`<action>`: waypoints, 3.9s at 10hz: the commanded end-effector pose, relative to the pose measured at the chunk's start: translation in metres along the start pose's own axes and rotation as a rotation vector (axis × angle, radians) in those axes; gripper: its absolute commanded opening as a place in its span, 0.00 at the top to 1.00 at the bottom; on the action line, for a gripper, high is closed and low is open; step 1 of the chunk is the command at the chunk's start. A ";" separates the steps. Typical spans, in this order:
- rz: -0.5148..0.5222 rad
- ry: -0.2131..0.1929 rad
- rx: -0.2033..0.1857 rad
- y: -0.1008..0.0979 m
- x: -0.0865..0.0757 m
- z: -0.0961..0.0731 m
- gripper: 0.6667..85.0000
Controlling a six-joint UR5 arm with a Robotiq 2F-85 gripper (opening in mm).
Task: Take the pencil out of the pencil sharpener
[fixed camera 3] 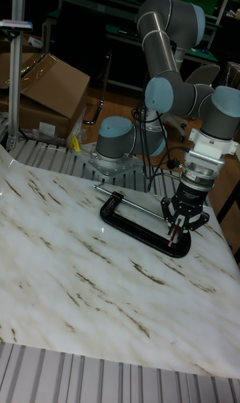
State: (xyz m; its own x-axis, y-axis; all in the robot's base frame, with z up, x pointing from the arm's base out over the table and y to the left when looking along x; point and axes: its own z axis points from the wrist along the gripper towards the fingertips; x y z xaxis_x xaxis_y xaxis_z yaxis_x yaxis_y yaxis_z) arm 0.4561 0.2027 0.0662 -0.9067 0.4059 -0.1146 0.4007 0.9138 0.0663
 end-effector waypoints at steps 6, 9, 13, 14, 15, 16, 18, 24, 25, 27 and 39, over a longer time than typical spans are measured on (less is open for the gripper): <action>0.024 -0.003 -0.006 -0.002 0.003 0.006 0.78; 0.037 -0.004 0.007 -0.004 0.002 0.006 0.89; 0.051 0.014 0.026 -0.005 -0.002 0.002 1.00; 0.046 0.017 0.022 -0.005 -0.007 0.001 1.00; 0.039 0.025 0.029 -0.007 -0.012 -0.003 1.00; 0.036 0.037 0.026 -0.006 -0.019 -0.006 1.00; 0.026 0.020 0.023 -0.005 -0.028 -0.002 1.00; -0.026 -0.018 0.024 0.001 -0.062 -0.004 1.00; -0.047 -0.005 0.037 -0.003 -0.068 -0.009 1.00; -0.109 0.015 0.045 -0.007 -0.083 -0.017 1.00; -0.602 0.058 0.042 -0.070 -0.127 -0.011 1.00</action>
State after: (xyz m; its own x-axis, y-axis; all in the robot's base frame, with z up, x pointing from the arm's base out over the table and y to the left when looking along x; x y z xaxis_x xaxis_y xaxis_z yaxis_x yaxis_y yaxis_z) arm 0.5411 0.0891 0.0910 -0.9794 -0.1947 -0.0529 -0.1914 0.9796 -0.0619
